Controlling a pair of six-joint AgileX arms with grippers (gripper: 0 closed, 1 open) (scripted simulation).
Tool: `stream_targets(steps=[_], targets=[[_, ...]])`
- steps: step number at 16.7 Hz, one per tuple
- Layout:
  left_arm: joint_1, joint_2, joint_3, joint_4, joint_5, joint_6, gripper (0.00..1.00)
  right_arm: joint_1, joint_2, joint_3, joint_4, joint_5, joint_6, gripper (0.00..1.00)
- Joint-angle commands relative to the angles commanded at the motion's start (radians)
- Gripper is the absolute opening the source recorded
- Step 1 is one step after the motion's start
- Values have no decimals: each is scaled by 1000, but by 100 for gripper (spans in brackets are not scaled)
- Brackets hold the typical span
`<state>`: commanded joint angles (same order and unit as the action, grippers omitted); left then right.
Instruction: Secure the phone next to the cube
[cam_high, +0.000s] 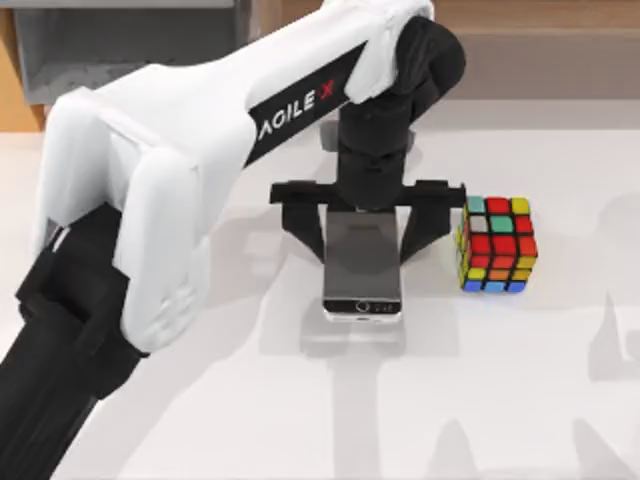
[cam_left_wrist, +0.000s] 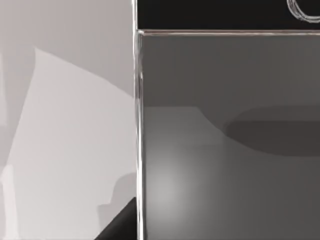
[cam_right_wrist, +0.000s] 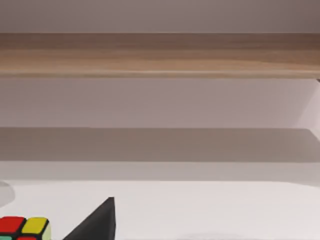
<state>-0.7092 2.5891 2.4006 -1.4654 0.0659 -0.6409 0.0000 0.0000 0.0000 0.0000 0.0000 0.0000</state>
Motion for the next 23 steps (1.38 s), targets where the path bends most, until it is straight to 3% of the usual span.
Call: stream_targets(steps=[5, 13, 18, 23], targets=[[6, -32, -66, 59, 11, 0, 0, 0, 0, 0, 0, 0, 0, 100], [26, -47, -124, 183, -62, -10, 0, 0, 0, 0, 0, 0, 0, 100], [27, -37, -134, 189, -67, -11, 0, 0, 0, 0, 0, 0, 0, 100], [27, -37, -134, 189, -67, -11, 38, 0, 0, 0, 0, 0, 0, 100]])
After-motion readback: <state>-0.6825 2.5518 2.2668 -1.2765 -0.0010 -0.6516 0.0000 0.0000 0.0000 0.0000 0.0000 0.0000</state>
